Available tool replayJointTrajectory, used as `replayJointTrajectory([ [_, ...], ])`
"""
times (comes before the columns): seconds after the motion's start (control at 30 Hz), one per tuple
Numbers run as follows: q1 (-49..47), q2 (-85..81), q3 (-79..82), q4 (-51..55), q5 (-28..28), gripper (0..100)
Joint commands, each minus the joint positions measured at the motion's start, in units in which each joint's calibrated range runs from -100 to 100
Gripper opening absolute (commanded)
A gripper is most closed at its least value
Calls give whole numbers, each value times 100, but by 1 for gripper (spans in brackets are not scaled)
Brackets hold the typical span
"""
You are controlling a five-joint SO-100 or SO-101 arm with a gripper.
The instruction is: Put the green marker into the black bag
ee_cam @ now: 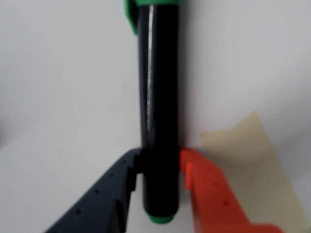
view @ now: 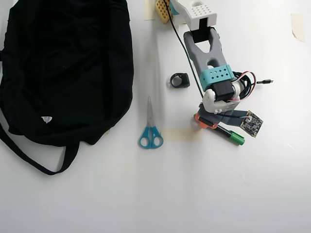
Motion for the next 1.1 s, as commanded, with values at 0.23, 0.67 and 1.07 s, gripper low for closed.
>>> replayJointTrajectory([
  [0.23, -17, -173, -263, -73, -68, 2],
  [0.67, -24, -173, -964, 650, -68, 2],
  [1.07, -9, -173, -973, 659, -74, 2],
])
